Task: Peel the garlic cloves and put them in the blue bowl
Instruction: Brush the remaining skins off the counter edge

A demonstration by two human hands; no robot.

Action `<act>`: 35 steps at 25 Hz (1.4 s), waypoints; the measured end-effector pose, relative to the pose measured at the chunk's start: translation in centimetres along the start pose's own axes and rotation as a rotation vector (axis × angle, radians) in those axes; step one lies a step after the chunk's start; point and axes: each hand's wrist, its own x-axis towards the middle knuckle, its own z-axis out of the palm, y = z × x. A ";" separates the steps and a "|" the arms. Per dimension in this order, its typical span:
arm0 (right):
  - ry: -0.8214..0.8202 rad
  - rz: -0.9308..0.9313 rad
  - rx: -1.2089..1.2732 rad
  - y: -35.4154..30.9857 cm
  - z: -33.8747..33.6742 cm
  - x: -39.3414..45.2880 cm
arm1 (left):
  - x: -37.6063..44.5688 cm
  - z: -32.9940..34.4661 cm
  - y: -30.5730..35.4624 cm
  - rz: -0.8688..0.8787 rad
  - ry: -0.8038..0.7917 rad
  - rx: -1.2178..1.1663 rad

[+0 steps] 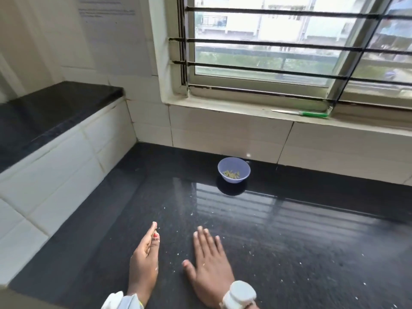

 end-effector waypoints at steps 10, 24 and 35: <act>0.139 0.261 -0.033 5.2 -7.4 11.8 | 2.8 -4.2 -3.6 0.246 -0.068 0.448; -0.041 0.005 -0.086 -5.0 -5.6 11.6 | 3.1 -4.2 -3.3 0.265 0.015 0.395; -0.017 -0.294 -0.164 -4.9 -1.8 13.4 | 3.3 -4.7 -3.4 0.255 -0.026 0.236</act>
